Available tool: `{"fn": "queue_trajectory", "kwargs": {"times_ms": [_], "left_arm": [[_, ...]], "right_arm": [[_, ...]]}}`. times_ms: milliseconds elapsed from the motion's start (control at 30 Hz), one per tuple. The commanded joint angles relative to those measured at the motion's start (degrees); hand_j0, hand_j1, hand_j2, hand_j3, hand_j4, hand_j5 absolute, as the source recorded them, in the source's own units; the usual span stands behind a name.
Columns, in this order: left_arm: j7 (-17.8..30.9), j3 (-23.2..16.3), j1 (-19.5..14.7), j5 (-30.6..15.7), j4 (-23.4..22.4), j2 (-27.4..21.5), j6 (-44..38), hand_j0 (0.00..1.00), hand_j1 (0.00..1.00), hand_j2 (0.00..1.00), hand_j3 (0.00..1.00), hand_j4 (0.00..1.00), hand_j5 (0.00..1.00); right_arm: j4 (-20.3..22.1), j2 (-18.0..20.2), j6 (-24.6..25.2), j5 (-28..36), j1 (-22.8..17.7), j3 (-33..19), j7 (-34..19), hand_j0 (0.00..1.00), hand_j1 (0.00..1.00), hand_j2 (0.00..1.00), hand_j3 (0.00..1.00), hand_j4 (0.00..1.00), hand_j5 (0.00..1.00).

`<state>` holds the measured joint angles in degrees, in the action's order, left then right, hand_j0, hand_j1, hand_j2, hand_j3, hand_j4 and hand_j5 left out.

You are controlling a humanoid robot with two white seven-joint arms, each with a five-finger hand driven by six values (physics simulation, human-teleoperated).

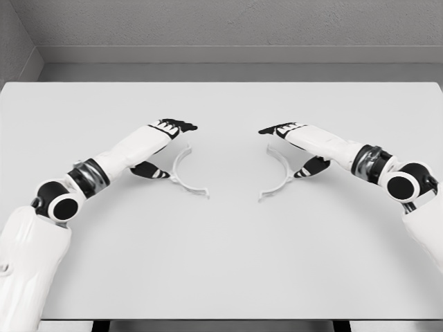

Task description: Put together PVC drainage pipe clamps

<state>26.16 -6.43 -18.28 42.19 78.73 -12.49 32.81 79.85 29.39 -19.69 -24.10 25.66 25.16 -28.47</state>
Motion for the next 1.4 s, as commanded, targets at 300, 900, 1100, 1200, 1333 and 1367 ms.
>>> {"fn": "queue_trajectory", "kwargs": {"times_ms": [300,900,1100,1200,1333,1367], "left_arm": [[-0.1,0.7,-0.3,1.2,-0.3,1.9,-0.9,1.0,1.0,1.0,1.0,1.0,1.0],[-0.1,-1.4,-6.3,1.2,-8.3,2.3,-0.9,1.0,1.0,1.0,1.0,1.0,1.0],[-0.1,-2.0,-6.4,1.2,-8.3,3.8,-0.9,1.0,1.0,1.0,1.0,1.0,1.0],[-0.1,-2.5,-6.8,1.7,-8.3,4.1,-0.9,1.0,1.0,1.0,1.0,1.0,1.0],[-0.1,-2.8,-6.8,1.7,-8.3,4.9,-0.9,1.0,1.0,1.0,1.0,1.0,1.0],[-0.1,-2.8,-6.9,1.7,-8.3,5.1,-0.9,1.0,1.0,1.0,1.0,1.0,1.0]], "right_arm": [[0.2,-0.3,0.0,0.6,0.0,0.0,-0.1,1.0,1.0,1.0,1.0,1.0,1.0],[1.0,-1.7,0.0,0.7,0.0,0.0,-0.2,1.0,1.0,1.0,1.0,1.0,1.0],[1.0,-1.9,0.0,0.7,-0.1,0.0,-0.2,1.0,1.0,1.0,1.0,1.0,1.0],[1.1,-1.9,-0.1,0.9,-0.1,0.0,-0.2,1.0,1.0,1.0,1.0,1.0,1.0],[3.5,-1.3,-0.1,0.9,-0.5,-0.5,-0.3,1.0,1.0,1.0,1.0,1.0,1.0],[3.5,-1.2,-0.1,0.9,-0.5,-0.5,-0.3,1.0,1.0,1.0,1.0,1.0,1.0]]}}
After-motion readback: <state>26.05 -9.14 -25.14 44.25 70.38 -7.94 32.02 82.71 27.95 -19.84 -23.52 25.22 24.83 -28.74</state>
